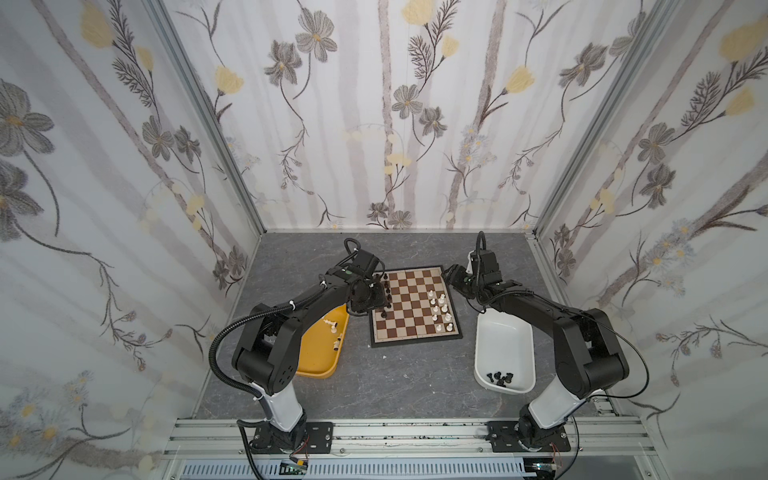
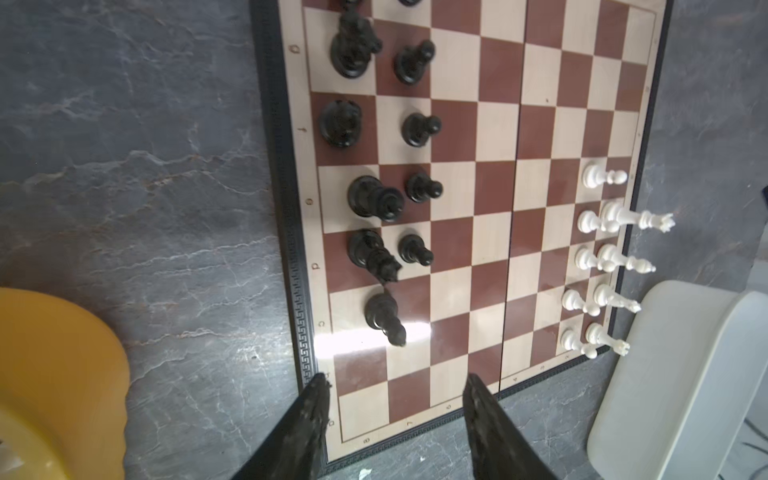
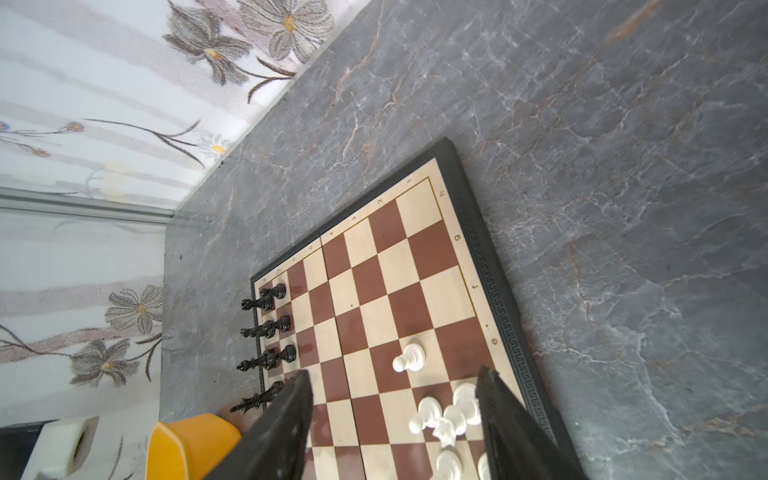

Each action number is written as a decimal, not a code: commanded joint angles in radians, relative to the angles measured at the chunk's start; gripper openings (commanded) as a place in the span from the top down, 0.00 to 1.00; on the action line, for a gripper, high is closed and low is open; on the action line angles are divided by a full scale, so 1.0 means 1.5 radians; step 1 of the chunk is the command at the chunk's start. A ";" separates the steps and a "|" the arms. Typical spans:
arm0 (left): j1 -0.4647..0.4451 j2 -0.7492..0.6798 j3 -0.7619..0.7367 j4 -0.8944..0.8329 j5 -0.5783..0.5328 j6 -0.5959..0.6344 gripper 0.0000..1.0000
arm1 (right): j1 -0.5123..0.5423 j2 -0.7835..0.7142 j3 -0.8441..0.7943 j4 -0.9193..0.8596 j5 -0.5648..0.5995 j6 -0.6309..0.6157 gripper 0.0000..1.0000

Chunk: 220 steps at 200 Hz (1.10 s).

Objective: Set up the chess pieces on the board

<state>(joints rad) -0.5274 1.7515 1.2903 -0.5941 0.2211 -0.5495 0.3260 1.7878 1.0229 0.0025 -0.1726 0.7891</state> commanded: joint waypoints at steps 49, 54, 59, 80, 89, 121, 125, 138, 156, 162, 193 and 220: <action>-0.028 0.096 0.096 -0.106 -0.072 0.010 0.56 | -0.001 -0.101 -0.042 -0.058 0.027 -0.085 0.29; -0.029 0.102 0.101 -0.106 -0.072 0.010 0.56 | -0.001 -0.103 -0.045 -0.058 0.026 -0.085 0.29; -0.030 0.107 0.104 -0.107 -0.070 0.010 0.57 | -0.001 -0.103 -0.047 -0.057 0.026 -0.086 0.30; -0.030 0.133 0.136 -0.121 -0.074 0.009 0.60 | -0.001 -0.101 -0.053 -0.053 0.020 -0.087 0.31; -0.030 0.138 0.142 -0.123 -0.082 0.007 0.61 | -0.001 -0.100 -0.054 -0.053 0.020 -0.088 0.31; -0.030 0.165 0.169 -0.133 -0.092 0.007 0.66 | -0.001 -0.100 -0.054 -0.050 0.016 -0.093 0.31; -0.030 0.168 0.173 -0.135 -0.091 0.006 0.67 | -0.002 -0.102 -0.055 -0.051 0.016 -0.094 0.31; -0.029 0.177 0.180 -0.139 -0.091 0.004 0.70 | -0.005 -0.105 -0.056 -0.051 0.014 -0.094 0.31; -0.031 0.181 0.184 -0.141 -0.089 0.002 0.72 | -0.009 -0.112 -0.061 -0.050 0.014 -0.095 0.31; -0.031 0.182 0.183 -0.143 -0.088 0.002 0.73 | -0.010 -0.113 -0.063 -0.050 0.014 -0.096 0.31; -0.030 0.187 0.182 -0.146 -0.091 0.003 0.75 | -0.013 -0.117 -0.072 -0.043 0.008 -0.095 0.31; -0.031 0.194 0.184 -0.148 -0.091 0.000 0.80 | -0.014 -0.123 -0.081 -0.043 0.008 -0.094 0.31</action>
<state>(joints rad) -0.5743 2.0331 1.5578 -0.7940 0.1013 -0.5461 0.3065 1.6146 0.9096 -0.0914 -0.1562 0.6533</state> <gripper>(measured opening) 0.211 0.687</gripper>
